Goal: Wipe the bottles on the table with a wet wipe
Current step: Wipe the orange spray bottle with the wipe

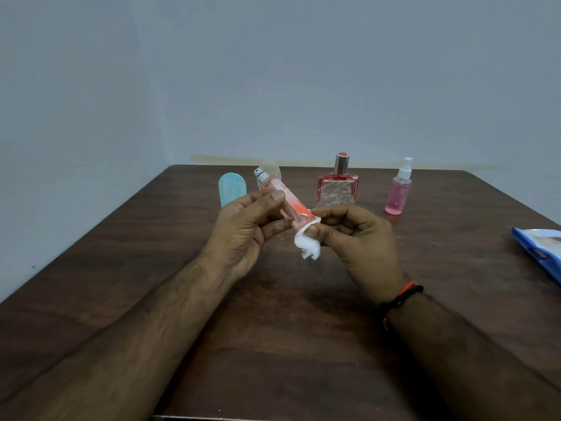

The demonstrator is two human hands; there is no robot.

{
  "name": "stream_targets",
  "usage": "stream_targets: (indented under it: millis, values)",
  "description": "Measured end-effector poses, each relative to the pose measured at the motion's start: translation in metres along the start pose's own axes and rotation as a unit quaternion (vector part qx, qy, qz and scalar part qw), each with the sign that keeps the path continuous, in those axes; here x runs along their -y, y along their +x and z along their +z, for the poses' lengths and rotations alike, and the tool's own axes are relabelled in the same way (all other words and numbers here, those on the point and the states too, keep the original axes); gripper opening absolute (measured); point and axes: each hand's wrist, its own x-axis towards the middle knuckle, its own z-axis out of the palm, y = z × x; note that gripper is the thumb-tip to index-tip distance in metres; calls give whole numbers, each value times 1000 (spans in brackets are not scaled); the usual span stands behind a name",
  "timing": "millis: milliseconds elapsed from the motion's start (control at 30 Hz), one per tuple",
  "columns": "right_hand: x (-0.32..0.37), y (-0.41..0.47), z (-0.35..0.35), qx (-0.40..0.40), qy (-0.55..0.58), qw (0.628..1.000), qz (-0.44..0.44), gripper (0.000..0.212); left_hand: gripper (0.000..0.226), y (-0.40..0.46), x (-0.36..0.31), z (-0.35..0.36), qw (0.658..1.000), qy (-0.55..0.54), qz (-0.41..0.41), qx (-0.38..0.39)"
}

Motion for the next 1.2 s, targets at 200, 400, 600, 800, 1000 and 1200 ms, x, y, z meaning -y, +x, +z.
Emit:
stream_targets:
  millis: [200,400,600,800,1000,1200]
  values:
    - [0,-1,2,43,77,993,77,19,32,-1,-1,-4,1000,-2,-12,11]
    - [-2,2,-2,58,80,988,122,26,34,-3,2,4,999,16,48,-6]
    - [-1,1,-6,33,33,989,140,28,43,-4,5,3,995,66,75,-17]
    - [1,-5,-24,-41,-21,982,183,22,45,-5,13,7,984,166,70,-9]
    - [15,-23,-83,-174,27,967,184,27,43,8,29,39,956,283,75,13]
    - [25,-37,-135,-250,75,948,182,26,38,34,76,104,930,348,98,63]
